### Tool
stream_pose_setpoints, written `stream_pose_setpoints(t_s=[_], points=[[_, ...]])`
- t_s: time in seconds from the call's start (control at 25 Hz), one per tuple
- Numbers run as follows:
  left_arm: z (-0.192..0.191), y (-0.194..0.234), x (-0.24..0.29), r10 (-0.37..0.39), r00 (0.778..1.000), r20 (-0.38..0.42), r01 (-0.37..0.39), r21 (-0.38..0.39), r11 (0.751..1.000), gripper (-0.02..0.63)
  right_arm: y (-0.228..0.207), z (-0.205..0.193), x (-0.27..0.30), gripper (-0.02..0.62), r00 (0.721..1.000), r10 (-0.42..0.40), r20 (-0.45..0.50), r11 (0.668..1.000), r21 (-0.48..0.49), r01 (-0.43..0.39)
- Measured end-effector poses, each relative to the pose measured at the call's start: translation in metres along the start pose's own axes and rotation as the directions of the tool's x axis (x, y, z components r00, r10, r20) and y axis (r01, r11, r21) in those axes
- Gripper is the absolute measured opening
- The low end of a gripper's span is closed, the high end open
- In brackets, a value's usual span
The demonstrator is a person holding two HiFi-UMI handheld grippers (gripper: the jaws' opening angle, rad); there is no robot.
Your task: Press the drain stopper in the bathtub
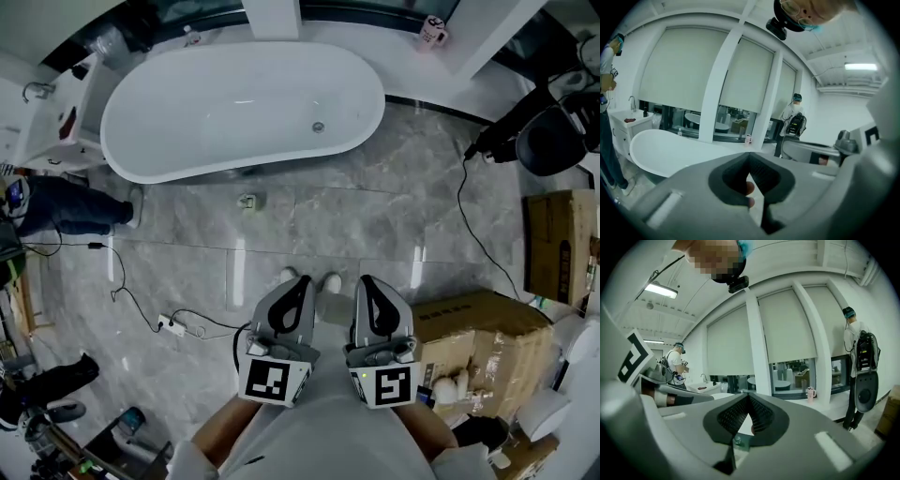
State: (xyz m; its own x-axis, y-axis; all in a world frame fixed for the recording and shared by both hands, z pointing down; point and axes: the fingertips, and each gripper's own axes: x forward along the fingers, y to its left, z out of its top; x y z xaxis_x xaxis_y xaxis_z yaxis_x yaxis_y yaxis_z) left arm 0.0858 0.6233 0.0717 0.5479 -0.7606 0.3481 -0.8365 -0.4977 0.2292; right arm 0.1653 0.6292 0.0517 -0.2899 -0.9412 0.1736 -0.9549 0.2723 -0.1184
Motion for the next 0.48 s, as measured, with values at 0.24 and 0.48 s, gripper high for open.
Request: stream_pose_setpoints(t_s=[0.24,0.48], points=[[0.01,-0.013,-0.018,0.006,0.998,0.067,-0.009,0.036,0.999,-0.002,-0.006,0.006,-0.014,0.003,0.998,-0.006,0.058,1.0,0.002,0.005],[-0.007,-0.006,-0.021,0.048,0.998,0.043,-0.049,0.022,0.999,-0.002,-0.005,-0.005,-0.012,0.003,0.998,0.036,0.042,0.999,0.033,-0.038]])
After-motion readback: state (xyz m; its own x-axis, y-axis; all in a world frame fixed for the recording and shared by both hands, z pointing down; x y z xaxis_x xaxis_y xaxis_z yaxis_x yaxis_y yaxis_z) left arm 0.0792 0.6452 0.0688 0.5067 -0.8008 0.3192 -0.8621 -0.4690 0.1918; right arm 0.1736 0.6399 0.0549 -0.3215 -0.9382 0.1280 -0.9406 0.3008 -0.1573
